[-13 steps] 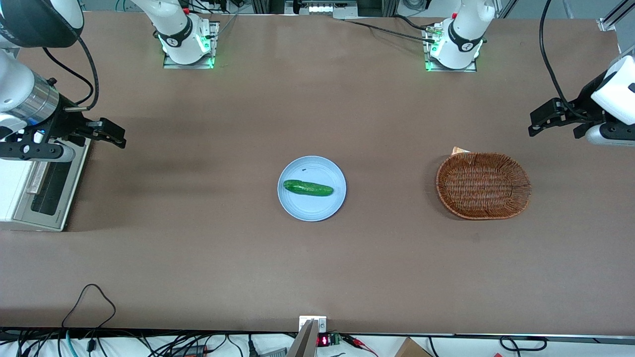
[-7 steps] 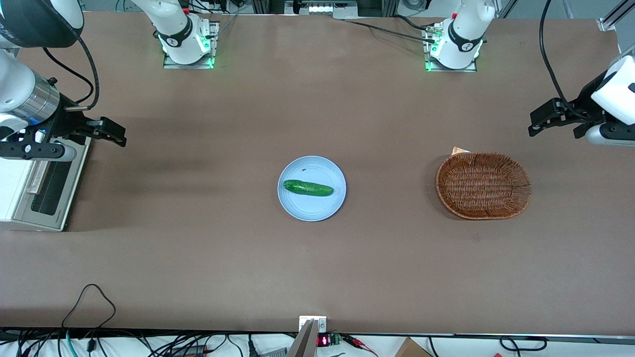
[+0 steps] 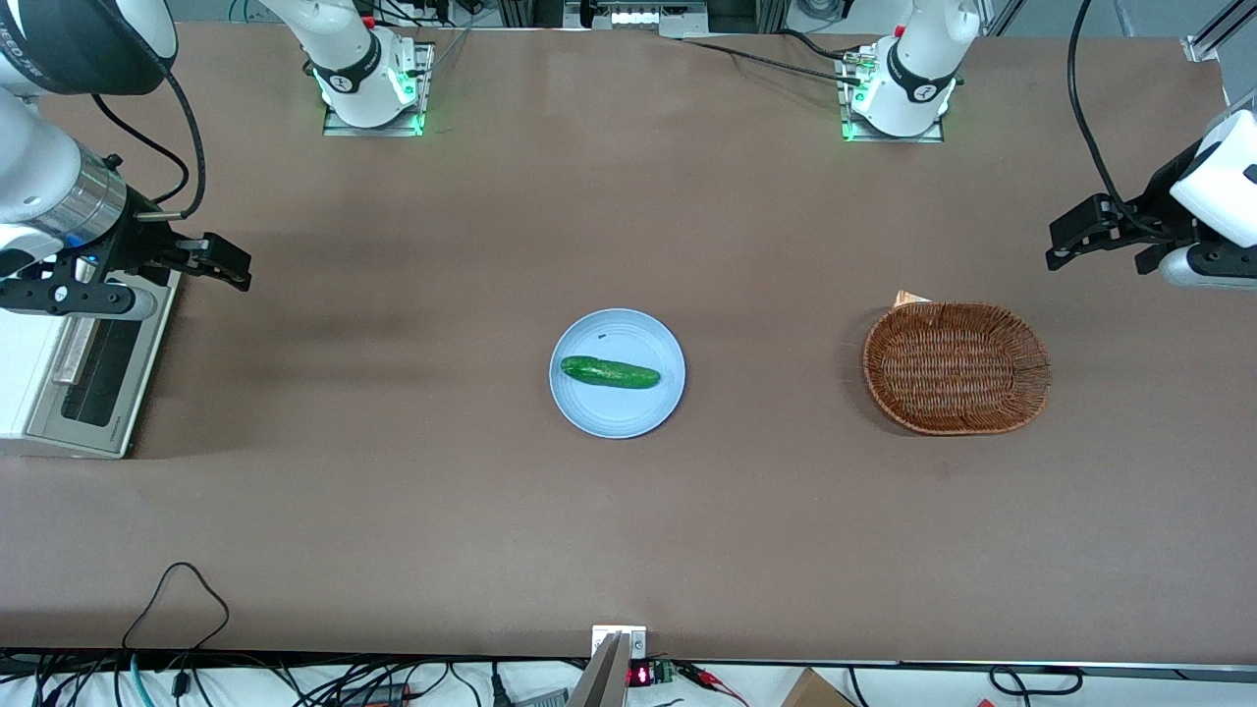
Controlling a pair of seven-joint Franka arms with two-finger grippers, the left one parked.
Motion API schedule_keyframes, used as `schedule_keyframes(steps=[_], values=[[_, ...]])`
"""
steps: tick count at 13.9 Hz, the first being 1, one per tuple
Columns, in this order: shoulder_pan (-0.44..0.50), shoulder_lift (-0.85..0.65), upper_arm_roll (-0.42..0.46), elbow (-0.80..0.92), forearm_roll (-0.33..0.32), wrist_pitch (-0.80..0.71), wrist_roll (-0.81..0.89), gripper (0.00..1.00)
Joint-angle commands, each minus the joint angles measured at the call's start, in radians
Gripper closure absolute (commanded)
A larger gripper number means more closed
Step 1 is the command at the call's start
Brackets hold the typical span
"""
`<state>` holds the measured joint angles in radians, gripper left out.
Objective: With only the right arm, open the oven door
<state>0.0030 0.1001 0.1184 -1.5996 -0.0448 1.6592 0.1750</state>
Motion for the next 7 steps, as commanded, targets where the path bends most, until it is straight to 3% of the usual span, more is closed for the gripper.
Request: schedule_keyframes(steps=[1, 5, 7], values=[[0.003, 0.003, 0.000, 0.015, -0.009, -0.018, 0.012, 0.18], [0.003, 0.003, -0.005, 0.016, 0.014, -0.032, 0.015, 0.74], [0.003, 0.003, -0.006, 0.023, 0.028, -0.032, 0.018, 0.89]])
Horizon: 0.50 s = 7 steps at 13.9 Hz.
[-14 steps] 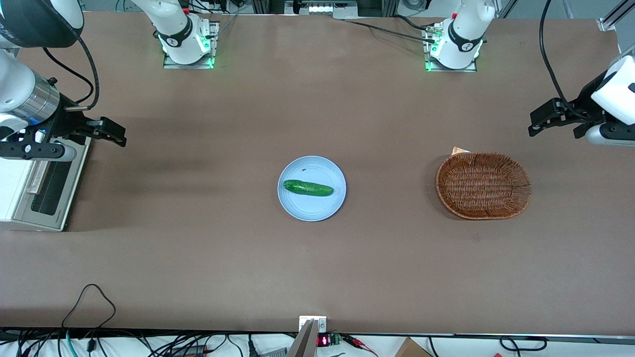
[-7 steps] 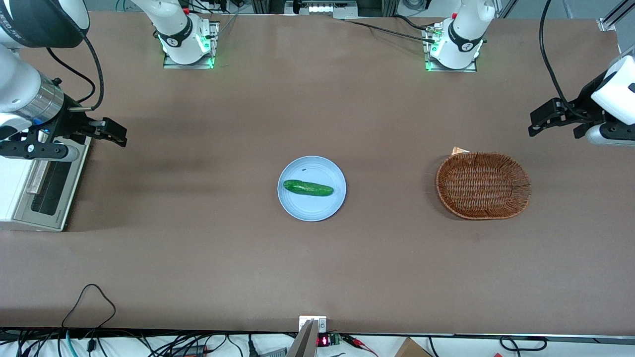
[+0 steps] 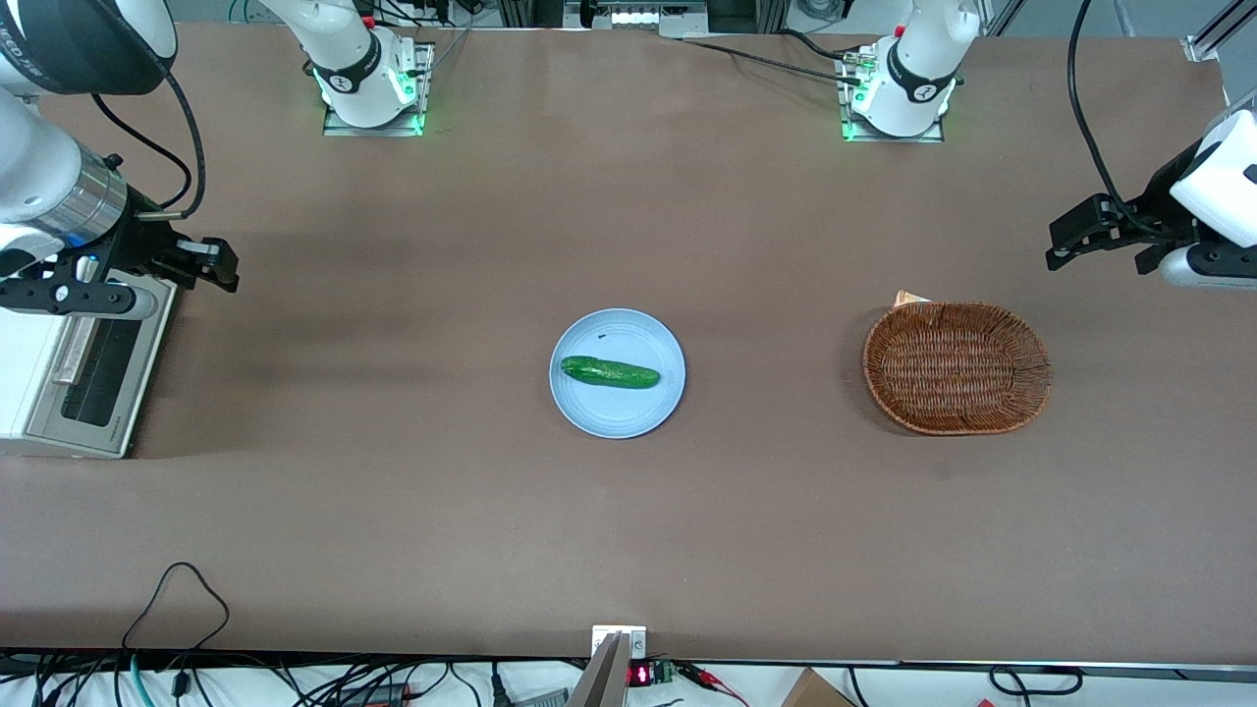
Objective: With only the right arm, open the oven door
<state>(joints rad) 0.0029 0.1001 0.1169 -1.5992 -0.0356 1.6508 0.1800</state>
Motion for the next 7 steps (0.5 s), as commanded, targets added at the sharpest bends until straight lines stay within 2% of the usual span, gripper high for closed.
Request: schedule_keyframes(steps=[1, 7], values=[[0.003, 0.004, -0.005, 0.022, 0.019, -0.023, 0.013, 0.98], [0.003, 0.006, -0.005, 0.022, 0.017, -0.032, -0.019, 1.00]])
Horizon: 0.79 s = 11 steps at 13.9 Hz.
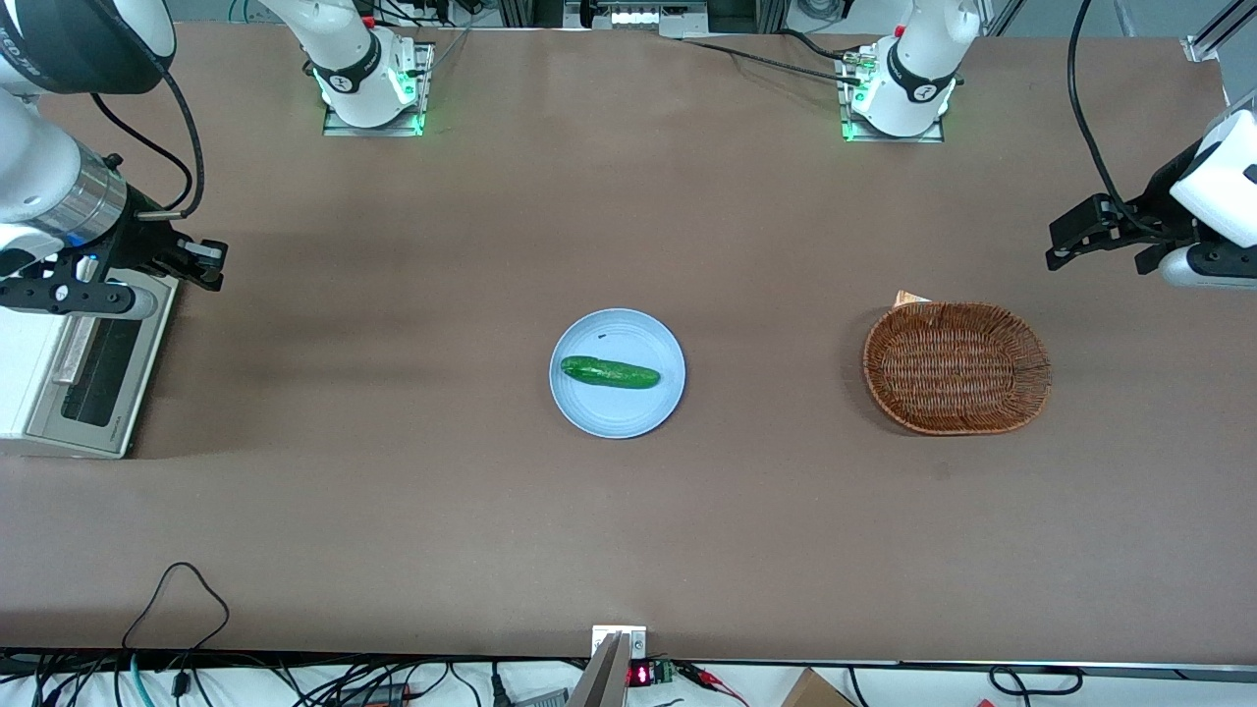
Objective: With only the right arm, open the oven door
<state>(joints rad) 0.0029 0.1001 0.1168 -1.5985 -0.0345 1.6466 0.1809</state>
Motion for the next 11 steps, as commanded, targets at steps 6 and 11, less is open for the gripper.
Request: schedule_keyframes(steps=[6, 11], values=[[-0.011, 0.073, -0.028, -0.030, -0.106, 0.013, -0.067, 1.00], [-0.020, 0.098, -0.118, -0.216, -0.346, 0.241, -0.124, 1.00]])
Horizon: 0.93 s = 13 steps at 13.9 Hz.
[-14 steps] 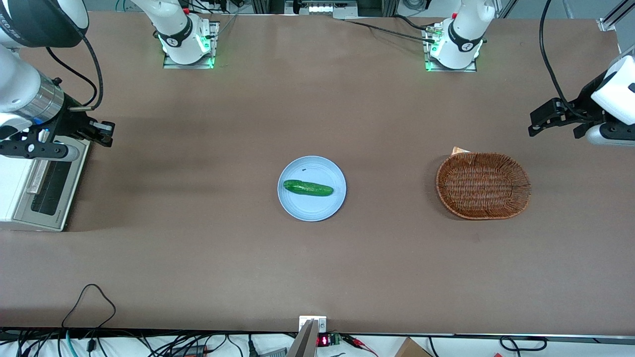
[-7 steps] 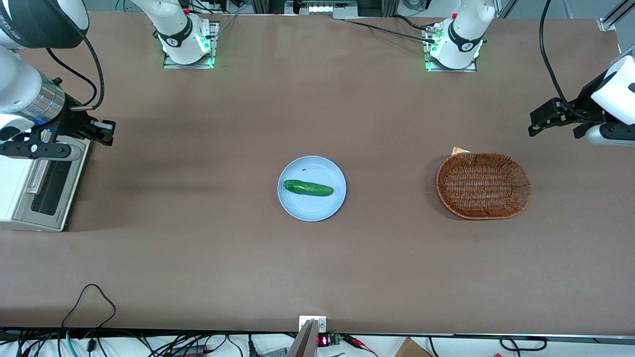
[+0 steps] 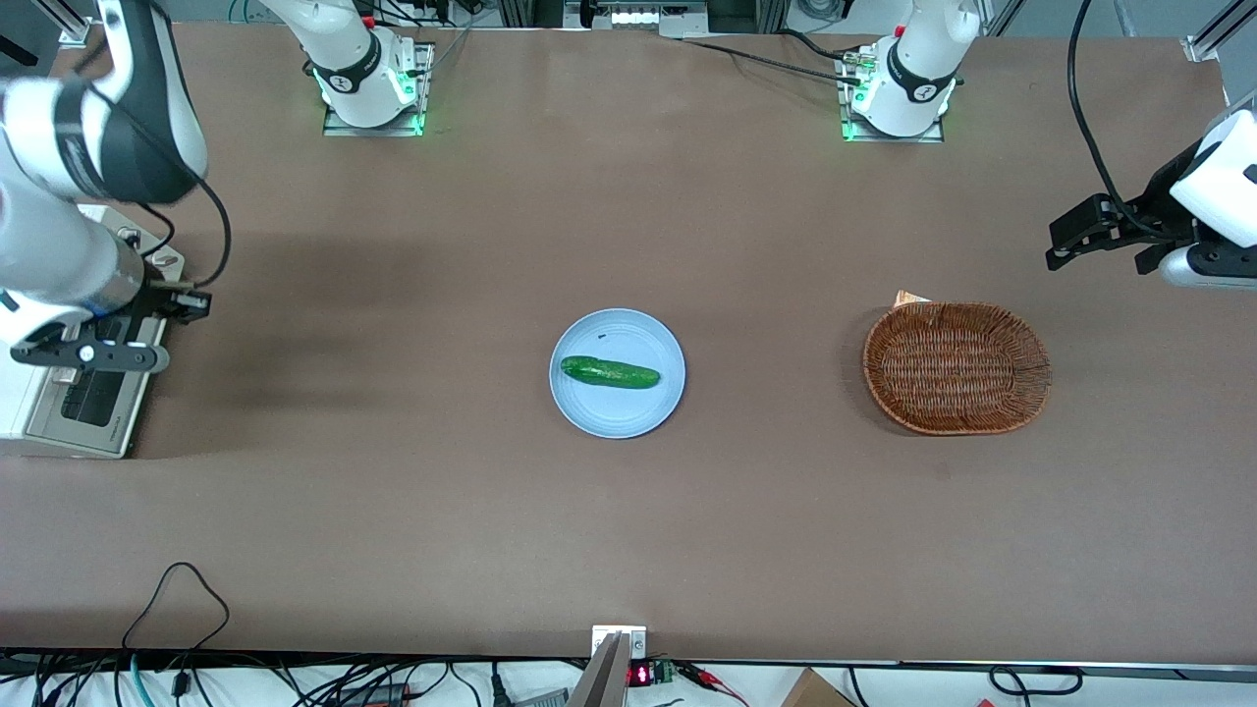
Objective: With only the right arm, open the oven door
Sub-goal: 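Lower the closed right gripper in front of the oven door handle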
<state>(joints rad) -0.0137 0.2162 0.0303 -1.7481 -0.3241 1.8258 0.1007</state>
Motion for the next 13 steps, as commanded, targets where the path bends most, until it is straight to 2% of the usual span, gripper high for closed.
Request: schedule_keyframes(steps=[1, 5, 7, 13], values=[[-0.003, -0.006, -0.058, -0.073, -0.094, 0.076, -0.076, 1.00], [-0.041, 0.038, -0.121, -0.126, -0.200, 0.219, -0.122, 1.00], [-0.045, 0.043, -0.162, -0.151, -0.300, 0.260, -0.107, 1.00], [-0.046, 0.051, -0.219, -0.171, -0.312, 0.288, -0.102, 1.00]])
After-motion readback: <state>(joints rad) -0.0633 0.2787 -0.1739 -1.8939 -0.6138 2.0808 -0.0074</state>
